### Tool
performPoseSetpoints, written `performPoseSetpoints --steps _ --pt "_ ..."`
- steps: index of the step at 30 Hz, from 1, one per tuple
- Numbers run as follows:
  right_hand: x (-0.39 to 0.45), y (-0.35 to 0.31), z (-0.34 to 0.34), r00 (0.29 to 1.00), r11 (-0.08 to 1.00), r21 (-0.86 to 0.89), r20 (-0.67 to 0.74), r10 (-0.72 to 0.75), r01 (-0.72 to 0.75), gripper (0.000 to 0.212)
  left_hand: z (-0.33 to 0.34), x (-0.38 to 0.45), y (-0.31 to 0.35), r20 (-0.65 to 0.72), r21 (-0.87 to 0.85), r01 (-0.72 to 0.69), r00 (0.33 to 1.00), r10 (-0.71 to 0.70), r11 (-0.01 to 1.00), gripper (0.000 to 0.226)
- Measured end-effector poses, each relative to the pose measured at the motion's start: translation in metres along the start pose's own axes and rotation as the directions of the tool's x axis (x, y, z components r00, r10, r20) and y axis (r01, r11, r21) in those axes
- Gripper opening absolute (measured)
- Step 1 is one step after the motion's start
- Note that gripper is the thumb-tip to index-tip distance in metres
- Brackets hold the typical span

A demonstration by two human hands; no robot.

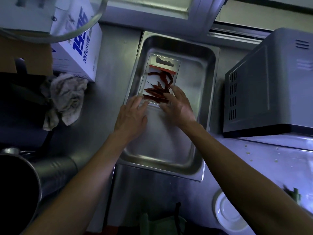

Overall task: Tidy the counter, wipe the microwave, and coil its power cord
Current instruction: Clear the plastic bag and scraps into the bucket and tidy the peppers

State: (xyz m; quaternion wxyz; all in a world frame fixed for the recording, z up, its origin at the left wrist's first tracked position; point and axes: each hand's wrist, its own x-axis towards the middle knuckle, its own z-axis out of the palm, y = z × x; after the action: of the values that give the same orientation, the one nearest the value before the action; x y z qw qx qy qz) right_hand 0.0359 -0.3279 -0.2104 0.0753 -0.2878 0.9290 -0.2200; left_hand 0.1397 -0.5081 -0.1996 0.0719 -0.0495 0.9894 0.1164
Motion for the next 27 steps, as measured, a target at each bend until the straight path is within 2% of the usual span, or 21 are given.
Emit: performPoseSetpoints --steps 4,11,16,21,24,27 --pt "0.022 0.013 0.004 0.998 1.000 -0.004 0.052 0.025 -0.025 0.050 -0.001 0.019 -0.004 -0.008 0.050 -0.012 1.000 0.012 0.999 0.055" --pt "0.058 0.022 0.007 0.999 0.999 -0.004 0.000 0.034 -0.034 0.047 -0.007 0.053 -0.008 -0.024 0.138 0.028 0.999 -0.024 0.990 0.059" --pt "0.062 0.022 -0.004 1.000 0.999 -0.029 0.022 0.023 -0.022 0.048 -0.010 0.062 -0.010 -0.023 0.123 0.025 0.999 -0.023 0.992 0.057" --pt "0.033 0.011 -0.022 0.999 1.000 0.008 0.048 0.018 -0.018 0.046 -0.014 0.047 0.003 0.001 0.097 0.006 1.000 -0.006 0.995 0.054" --pt "-0.003 0.007 -0.031 0.994 0.998 0.027 0.095 0.050 -0.053 0.048 -0.018 0.028 0.020 -0.004 0.034 -0.033 0.999 0.033 0.999 0.052" --pt "-0.048 0.008 -0.039 0.994 0.996 0.044 0.085 0.072 -0.075 0.047 -0.019 0.006 0.044 0.001 -0.028 -0.068 0.998 0.068 0.997 0.048"
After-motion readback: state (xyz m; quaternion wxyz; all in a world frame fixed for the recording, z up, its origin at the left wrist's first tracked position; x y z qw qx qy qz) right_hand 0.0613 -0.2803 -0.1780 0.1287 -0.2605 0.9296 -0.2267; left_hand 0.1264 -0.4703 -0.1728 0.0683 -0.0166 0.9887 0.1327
